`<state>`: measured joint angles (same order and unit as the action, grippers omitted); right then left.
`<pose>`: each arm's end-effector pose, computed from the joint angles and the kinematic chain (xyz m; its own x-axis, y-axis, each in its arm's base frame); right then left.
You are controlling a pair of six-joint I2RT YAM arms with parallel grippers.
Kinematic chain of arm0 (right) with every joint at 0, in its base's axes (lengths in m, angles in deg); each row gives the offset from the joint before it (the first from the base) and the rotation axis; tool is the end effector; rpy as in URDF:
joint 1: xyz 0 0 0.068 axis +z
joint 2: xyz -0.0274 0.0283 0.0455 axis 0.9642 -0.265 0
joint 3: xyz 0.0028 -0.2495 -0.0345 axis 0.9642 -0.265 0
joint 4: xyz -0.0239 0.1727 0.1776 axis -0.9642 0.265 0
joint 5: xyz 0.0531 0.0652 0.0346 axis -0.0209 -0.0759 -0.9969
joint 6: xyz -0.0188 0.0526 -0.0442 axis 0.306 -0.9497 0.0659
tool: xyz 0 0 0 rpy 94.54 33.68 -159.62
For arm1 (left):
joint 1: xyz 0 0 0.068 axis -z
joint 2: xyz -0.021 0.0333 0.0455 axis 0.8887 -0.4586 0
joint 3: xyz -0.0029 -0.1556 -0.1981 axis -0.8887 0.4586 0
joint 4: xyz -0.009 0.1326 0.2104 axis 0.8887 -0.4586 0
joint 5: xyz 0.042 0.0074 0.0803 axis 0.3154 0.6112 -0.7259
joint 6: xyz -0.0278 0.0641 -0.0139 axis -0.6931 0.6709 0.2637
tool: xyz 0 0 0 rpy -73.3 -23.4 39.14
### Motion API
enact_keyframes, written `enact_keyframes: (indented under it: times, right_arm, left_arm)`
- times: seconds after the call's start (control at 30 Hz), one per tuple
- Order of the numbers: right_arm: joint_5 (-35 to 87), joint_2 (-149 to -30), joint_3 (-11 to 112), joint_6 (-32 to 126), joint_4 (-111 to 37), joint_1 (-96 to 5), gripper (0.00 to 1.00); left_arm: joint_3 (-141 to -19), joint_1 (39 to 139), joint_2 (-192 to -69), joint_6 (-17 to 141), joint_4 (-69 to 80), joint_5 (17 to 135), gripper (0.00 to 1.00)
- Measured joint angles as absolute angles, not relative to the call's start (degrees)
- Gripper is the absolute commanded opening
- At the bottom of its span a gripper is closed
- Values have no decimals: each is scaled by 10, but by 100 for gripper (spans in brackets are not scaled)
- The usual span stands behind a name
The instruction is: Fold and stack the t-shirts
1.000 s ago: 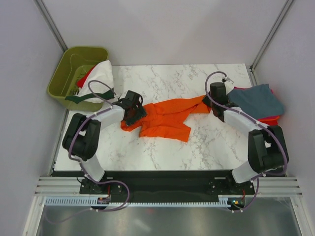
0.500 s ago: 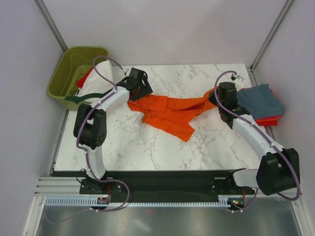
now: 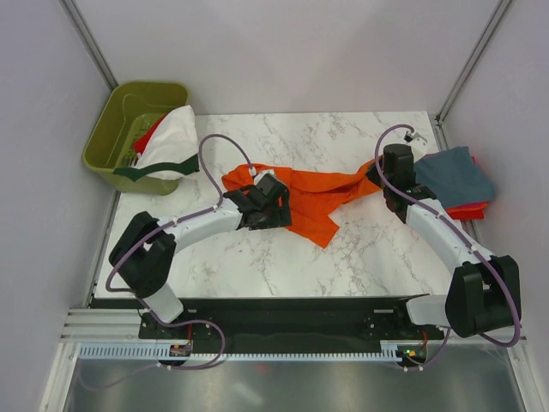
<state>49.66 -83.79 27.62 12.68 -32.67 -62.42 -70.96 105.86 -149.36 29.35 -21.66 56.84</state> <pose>0.3079 0.0496 0.2529 -0.3181 0.5758 -0.7532 0.3337 0.8116 0.4795 0.2558 -0.2251 0.1762 -0.8537 -0.1317 -0.5038 0.0107 0.9629 -0.2698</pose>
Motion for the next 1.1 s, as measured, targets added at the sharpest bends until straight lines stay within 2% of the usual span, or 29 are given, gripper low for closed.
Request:
enact_keyframes:
  times: [0.27, 0.47, 0.67, 0.77, 0.8, 0.87, 0.9, 0.93, 1.1]
  right_arm:
    - [490, -838, 268, 127, -327, -624, 1]
    - [489, -838, 258, 127, -327, -626, 1]
    - [485, -838, 258, 127, -327, -629, 1]
    - [484, -838, 258, 126, -327, -629, 1]
    - [484, -838, 257, 126, -327, -629, 1]
    - [483, -838, 256, 126, -328, -629, 1]
    - [483, -838, 255, 126, -329, -629, 1]
    - [483, -838, 253, 126, -329, -629, 1]
    - [482, -838, 243, 126, -330, -631, 1]
  left_arm:
    - [-800, 1129, -1579, 283, -212, 555, 85]
    - [-872, 1152, -1655, 283, -218, 555, 80]
    - [-878, 1151, -1693, 283, -246, 541, 74]
    - [-880, 1150, -1697, 283, -250, 532, 64]
    - [-880, 1150, -1698, 283, -253, 528, 50]
    - [-879, 1149, -1698, 282, -258, 521, 35]
    - [-877, 1148, -1699, 283, -261, 517, 16]
    - [-875, 1145, -1698, 281, -262, 513, 3]
    - [-839, 1130, -1672, 278, -253, 505, 2]
